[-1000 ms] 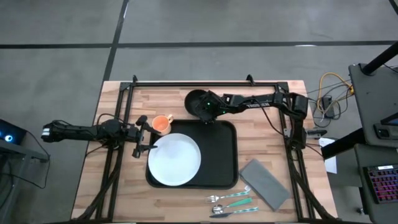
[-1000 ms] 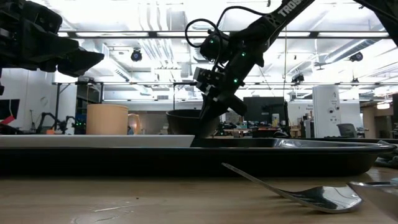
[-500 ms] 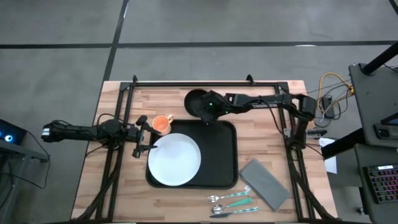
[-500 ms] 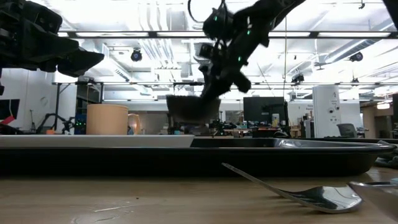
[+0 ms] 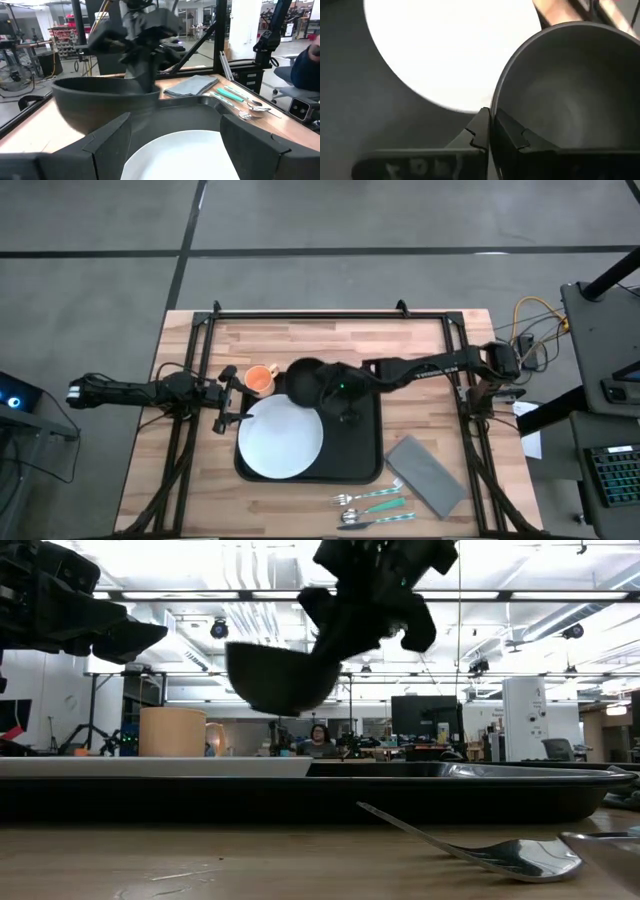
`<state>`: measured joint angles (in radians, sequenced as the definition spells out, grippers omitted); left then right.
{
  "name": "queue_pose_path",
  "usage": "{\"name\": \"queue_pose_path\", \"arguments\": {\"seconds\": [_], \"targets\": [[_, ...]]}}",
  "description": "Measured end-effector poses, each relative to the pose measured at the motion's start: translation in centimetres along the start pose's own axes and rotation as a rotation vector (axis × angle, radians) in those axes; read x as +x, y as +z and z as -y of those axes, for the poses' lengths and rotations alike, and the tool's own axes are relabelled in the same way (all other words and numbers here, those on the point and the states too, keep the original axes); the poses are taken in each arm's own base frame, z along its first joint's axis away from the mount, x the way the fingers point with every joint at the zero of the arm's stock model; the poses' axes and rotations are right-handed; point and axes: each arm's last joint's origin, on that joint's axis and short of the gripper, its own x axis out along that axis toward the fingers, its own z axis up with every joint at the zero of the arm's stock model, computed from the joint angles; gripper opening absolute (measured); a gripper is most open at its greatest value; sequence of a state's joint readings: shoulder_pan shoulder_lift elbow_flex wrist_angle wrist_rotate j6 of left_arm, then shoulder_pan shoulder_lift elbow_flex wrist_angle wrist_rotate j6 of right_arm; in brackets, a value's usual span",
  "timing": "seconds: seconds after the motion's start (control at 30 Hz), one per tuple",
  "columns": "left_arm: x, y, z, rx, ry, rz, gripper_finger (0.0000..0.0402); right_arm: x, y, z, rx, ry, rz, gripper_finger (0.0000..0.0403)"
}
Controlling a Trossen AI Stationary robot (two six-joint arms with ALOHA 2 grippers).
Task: Set up tray
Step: Put the black bowl on top of the white plate on the black tray
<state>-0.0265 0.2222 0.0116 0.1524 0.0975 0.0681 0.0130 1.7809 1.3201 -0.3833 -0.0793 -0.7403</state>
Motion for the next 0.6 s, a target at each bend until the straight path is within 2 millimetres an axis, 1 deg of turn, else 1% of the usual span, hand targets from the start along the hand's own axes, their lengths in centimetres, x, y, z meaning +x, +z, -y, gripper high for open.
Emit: {"name": "queue_pose_path", "arguments": {"seconds": [0.17, 0.33, 0.47, 0.6], "targets": [[0.0, 0.0, 0.0, 0.000, 0.000, 0.000, 0.0280, 0.0, 1.4, -0.7, -0.025, 0.116, 0.167, 0.0009], [0.0, 0.0, 0.0, 0.000, 0.000, 0.000, 0.0280, -0.2, 2.3, -1.0, -0.038, 0.149, 0.207, 0.0009], [0.0, 0.0, 0.0, 0.000, -0.001, 0.000, 0.0280, -0.3, 2.5, -1.2, -0.038, 0.218, 0.264, 0.0009], [0.0, 0.0, 0.0, 0.000, -0.001, 0.000, 0.0280, -0.3, 2.6, -1.4, -0.022, 0.230, 0.268, 0.0009]]}}
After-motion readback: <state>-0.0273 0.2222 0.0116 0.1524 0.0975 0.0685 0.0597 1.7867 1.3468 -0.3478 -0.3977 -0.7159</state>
